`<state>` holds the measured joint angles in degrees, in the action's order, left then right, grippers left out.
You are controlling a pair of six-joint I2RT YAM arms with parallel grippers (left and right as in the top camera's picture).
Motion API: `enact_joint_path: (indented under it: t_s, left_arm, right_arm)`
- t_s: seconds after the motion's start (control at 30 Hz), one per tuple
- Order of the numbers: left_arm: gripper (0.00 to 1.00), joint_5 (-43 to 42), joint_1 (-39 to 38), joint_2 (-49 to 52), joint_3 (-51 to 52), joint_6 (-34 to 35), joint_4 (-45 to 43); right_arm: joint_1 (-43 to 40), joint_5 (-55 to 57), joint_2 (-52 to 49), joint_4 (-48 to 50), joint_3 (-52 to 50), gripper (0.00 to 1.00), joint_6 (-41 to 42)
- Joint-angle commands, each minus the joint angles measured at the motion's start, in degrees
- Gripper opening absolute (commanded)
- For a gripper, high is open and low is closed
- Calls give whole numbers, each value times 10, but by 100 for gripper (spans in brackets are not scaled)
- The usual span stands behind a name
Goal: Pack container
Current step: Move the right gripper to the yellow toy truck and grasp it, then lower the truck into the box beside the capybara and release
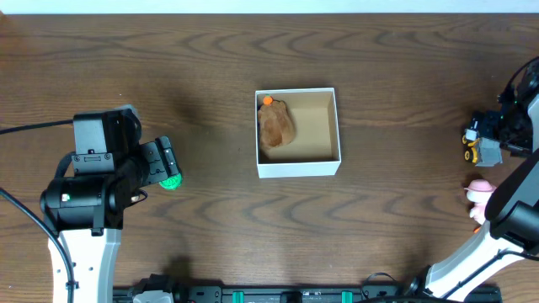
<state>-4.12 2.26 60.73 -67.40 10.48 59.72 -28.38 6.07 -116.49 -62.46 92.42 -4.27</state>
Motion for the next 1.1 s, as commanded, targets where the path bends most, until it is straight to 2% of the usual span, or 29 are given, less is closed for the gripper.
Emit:
enact_joint_path:
  t_s: [0.0,0.23,0.4,0.57,0.77,0.97,1.07]
  left_arm:
    - [85,3,3,11,-9,-3,-1]
    - [85,2,3,23,-9,-3,3]
    - [85,2,3,24,-9,-3,3]
    - [85,2,3,24,-9,-3,3]
    - [85,3,3,24,-9,-3,3]
    - [85,3,3,24,-9,-3,2]
    - [85,3,3,24,-9,-3,2]
  right_arm:
    - [-5,-36,-12,7,3,99,-10]
    - [-6,-47,-25,20,3,97,-10]
    - [-6,-72,-26,27,2,88,-23]
    - [-6,-72,-26,26,2,63,-22]
    - [-6,-72,-26,23,2,45,-22]
    - [-4,-72,-25,19,3,35,-15]
    - [2,-73,-19,12,3,25,0]
